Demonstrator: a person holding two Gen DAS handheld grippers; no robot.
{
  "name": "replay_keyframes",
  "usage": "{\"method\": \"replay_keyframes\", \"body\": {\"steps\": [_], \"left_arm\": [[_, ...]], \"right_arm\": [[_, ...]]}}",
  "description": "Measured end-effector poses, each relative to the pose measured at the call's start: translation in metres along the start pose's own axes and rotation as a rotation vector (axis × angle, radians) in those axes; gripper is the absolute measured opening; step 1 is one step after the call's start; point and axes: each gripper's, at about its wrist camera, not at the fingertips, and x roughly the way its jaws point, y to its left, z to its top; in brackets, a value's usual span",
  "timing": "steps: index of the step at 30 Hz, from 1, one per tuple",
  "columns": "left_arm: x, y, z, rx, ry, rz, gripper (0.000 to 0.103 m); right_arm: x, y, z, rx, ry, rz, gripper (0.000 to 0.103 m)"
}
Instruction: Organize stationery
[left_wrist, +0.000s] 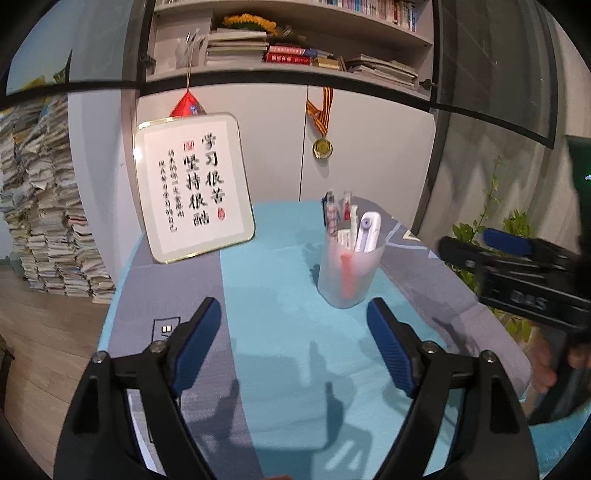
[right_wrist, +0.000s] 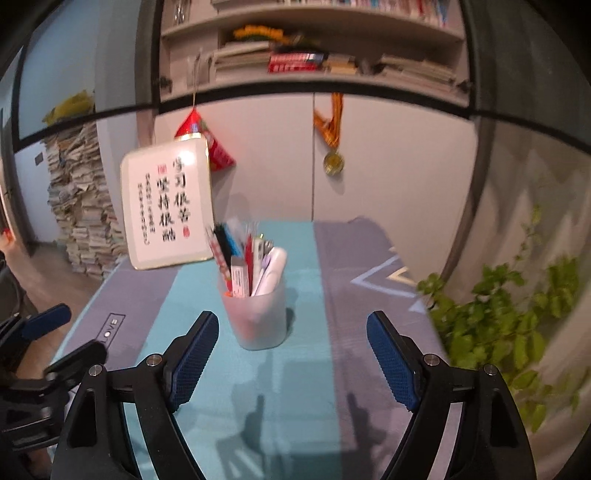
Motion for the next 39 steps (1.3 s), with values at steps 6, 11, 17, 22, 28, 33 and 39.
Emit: {"method": "replay_keyframes", "body": {"steps": [6,11,17,22,28,33,39], "left_arm": [[-0.030,-0.019,0.017,0.016,-0.070,0.038,0.084],[-0.063,-0.031,0.029,0.015,-0.148,0.083,0.093],[-0.097,-0.047,0.030,0.037,-0.206,0.099,0.098],[-0.114,-0.050,0.028,0.024,-0.217,0.091,0.099],[-0.135,-0.056,0.023,0.031,-0.263,0.092,0.100],[-0.145,-0.058,0.021,0.034,-0.288,0.091,0.100],[-0.150,-0.056,0.020,0.028,-0.299,0.090,0.100]], "right_arm": [[-0.050,0.002,0.007,-0.019,-0.086,-0.002,0.084],[-0.092,-0.003,0.009,0.013,-0.167,-0.006,0.088],[-0.128,-0.012,0.001,0.060,-0.216,-0.009,0.093],[-0.154,-0.013,-0.003,0.069,-0.251,-0.015,0.093],[-0.174,-0.009,-0.008,0.057,-0.280,-0.019,0.093],[-0.181,-0.008,-0.010,0.060,-0.294,-0.017,0.094],[-0.187,-0.005,-0.012,0.053,-0.304,-0.019,0.094]]}}
